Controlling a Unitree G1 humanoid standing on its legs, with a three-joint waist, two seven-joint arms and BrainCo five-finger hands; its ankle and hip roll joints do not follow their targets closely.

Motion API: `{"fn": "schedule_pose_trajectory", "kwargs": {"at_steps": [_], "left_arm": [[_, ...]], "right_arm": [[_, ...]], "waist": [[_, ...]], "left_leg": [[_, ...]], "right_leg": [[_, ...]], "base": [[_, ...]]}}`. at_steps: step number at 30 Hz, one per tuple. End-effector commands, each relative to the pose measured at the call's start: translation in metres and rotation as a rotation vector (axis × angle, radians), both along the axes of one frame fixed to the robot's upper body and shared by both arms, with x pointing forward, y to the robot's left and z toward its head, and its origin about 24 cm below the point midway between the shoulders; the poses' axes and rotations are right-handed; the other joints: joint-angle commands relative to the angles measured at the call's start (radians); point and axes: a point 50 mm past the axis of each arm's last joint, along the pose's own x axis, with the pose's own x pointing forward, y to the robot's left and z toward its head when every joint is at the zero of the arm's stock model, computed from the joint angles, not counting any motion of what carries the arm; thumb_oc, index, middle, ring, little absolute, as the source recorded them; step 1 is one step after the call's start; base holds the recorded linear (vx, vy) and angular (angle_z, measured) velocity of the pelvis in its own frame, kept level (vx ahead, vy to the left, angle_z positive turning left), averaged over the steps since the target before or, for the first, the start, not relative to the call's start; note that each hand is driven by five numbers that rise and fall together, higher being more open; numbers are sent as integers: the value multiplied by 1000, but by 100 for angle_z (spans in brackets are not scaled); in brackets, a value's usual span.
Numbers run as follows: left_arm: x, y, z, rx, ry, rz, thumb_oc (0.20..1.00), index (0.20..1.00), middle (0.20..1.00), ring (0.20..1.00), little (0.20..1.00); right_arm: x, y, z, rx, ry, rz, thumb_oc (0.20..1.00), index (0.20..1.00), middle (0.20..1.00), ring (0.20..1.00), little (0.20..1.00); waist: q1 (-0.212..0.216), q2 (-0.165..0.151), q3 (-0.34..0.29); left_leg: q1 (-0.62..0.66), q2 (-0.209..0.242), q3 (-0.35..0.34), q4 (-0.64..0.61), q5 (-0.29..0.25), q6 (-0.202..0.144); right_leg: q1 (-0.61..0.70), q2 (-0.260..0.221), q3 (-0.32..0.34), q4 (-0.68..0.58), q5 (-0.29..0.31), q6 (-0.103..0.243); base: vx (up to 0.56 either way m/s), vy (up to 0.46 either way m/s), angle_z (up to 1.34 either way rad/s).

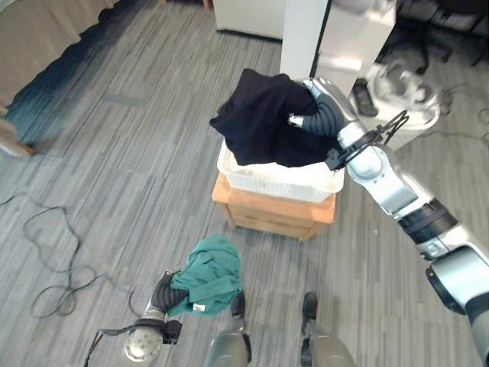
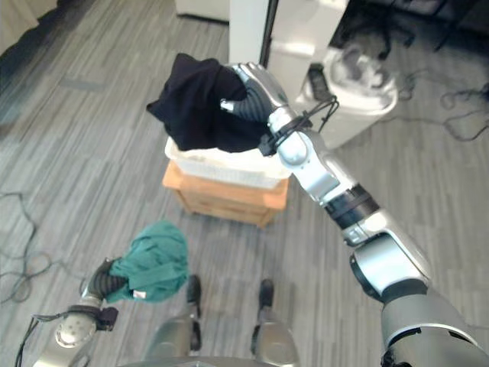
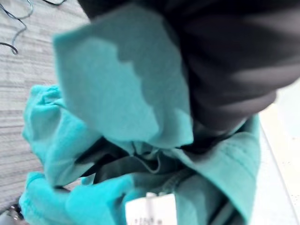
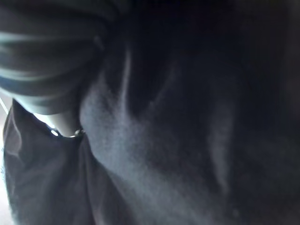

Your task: Tidy up the quilt and then pick up the clothes from the bed and put them into the laundry hamper.

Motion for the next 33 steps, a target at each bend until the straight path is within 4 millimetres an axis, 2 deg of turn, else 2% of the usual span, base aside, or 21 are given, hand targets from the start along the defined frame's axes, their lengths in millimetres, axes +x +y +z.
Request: {"fn": "schedule_pose_trajectory", "kwargs": {"at_steps": [1,5,8,9,13,14,17,19,20,21,22,23,24,25,26,27,28,29,30,32,33], "left_arm": [[25,-3,34,-29,-193,-57,200,200,200,200,200],[26,-3,38,-36,-216,-56,200,200,200,200,200],[26,-4,44,-16,-242,-73,200,200,200,200,200],[27,-7,47,-15,-262,-85,200,200,200,200,200],[26,-13,53,-38,-299,-102,200,200,200,200,200],[26,-17,59,-55,-327,-111,200,200,200,200,200],[30,-20,79,-67,-412,-134,200,200,200,200,200],[30,-20,104,-34,-517,-170,200,200,200,200,200],[50,-24,110,20,-573,-129,200,200,200,200,200],[65,-37,118,48,-608,-161,200,200,200,200,200],[76,-35,145,73,-727,-131,200,200,200,200,200],[75,-35,144,74,-724,-133,200,200,200,200,200],[77,-38,157,42,-793,-122,200,200,200,200,200],[77,-38,157,42,-792,-122,200,200,200,200,200],[75,-39,180,53,-910,-119,200,200,200,200,200],[74,-37,190,99,-957,-120,200,200,200,200,200],[74,-38,190,100,-954,-122,200,200,200,200,200],[80,-32,192,266,-966,-89,200,200,200,200,200],[79,-24,191,366,-952,-78,200,200,200,200,200],[78,-18,191,431,-948,-61,200,200,200,200,200],[78,-12,189,530,-940,-49,200,200,200,200,200]], "right_arm": [[-7,-7,68,44,-229,-30,200,200,200,200,200],[-4,-18,80,33,-257,-88,200,200,200,200,200],[-4,-27,82,36,-256,-113,200,200,200,200,200],[-2,-31,77,44,-239,-129,1000,1000,1000,1000,1000],[-1,-35,67,40,-223,-143,1000,1000,1000,1000,1000],[-3,-37,51,83,-193,-128,1000,1000,1000,1000,1000],[-17,-39,30,112,-200,-94,1000,1000,1000,1000,1000],[-29,-43,8,121,-191,-86,1000,1000,1000,1000,1000],[-37,-30,-10,156,-157,-42,1000,1000,1000,1000,1000],[-34,-33,-34,162,-74,-87,1000,1000,1000,1000,1000],[-39,-43,-58,174,-30,-142,1000,1000,1000,1000,1000],[-40,-44,-59,175,-28,-144,1000,1000,1000,1000,1000],[-44,-53,-72,186,4,-177,1000,1000,1000,1000,1000],[-44,-53,-72,186,5,-178,1000,1000,1000,1000,1000],[-53,-69,-95,204,73,-226,1000,1000,1000,1000,1000],[-58,-78,-105,218,107,-251,1000,1000,1000,1000,1000],[-59,-79,-106,219,111,-254,1000,1000,1000,1000,1000],[-69,-89,-127,243,190,-289,1000,1000,1000,1000,1000],[-75,-96,-138,242,226,-312,1000,1000,1000,1000,1000],[-82,-101,-146,236,256,-328,1000,1000,1000,1000,1000],[-92,-106,-159,231,302,-342,1000,1000,1000,1000,1000]], "waist": [[27,21,54],[45,48,92],[47,55,106],[48,57,106],[44,55,100],[35,53,92],[12,38,66],[-4,20,40],[-36,-1,26],[-51,-11,6],[-66,-23,-37],[-65,-24,-39],[-74,-32,-58],[-74,-32,-58],[-89,-43,-86],[-99,-46,-98],[-97,-48,-99],[-117,-53,-123],[-125,-54,-130],[-131,-56,-138],[-142,-55,-146]], "left_leg": [[96,25,58,43,-144,-31],[29,29,55,77,-147,-33],[5,33,59,98,-150,-36],[3,35,62,101,-152,-37],[23,39,66,95,-153,-38],[43,40,68,86,-155,-37],[86,40,72,71,-161,-34],[124,40,72,52,-164,-31],[157,41,85,35,-166,-32],[178,39,91,21,-165,-31],[204,43,90,-1,-159,-36],[206,42,89,-2,-159,-36],[218,46,87,-6,-157,-39],[218,46,86,-6,-157,-39],[234,52,83,-6,-160,-41],[241,54,83,-6,-163,-42],[242,54,82,-6,-163,-42],[258,59,88,-6,-168,-44],[264,61,90,-6,-170,-46],[273,63,93,-6,-172,-47],[282,64,100,-6,-177,-48]], "right_leg": [[-4,-22,9,85,-157,34],[-63,-26,2,116,-161,33],[-86,-28,-3,129,-162,32],[-87,-28,-6,129,-164,32],[-65,-24,-13,115,-164,32],[-43,-21,-18,101,-166,29],[3,-15,-27,78,-167,29],[40,-11,-33,60,-162,32],[62,-7,-28,50,-158,36],[78,-4,-27,42,-154,37],[103,0,-27,32,-148,38],[107,0,-28,29,-148,38],[124,1,-34,23,-146,39],[125,1,-34,22,-145,39],[147,5,-35,14,-147,38],[154,7,-36,11,-148,39],[157,7,-37,11,-149,39],[169,7,-38,7,-153,42],[175,8,-38,7,-155,43],[180,8,-39,6,-157,44],[187,9,-39,6,-160,45]], "base": [[-27,-8,18],[-53,-28,5],[-32,-41,4],[-18,-28,5],[-18,-15,9],[-9,8,16],[16,-16,23],[44,-30,12],[82,-19,5],[113,-19,5],[88,-20,-1],[68,-34,-6],[23,-18,-9],[42,-25,-8],[32,-16,-11],[34,-17,-8],[57,-9,-8],[63,3,-9],[63,3,-2],[32,0,-11],[38,-3,-22]]}}
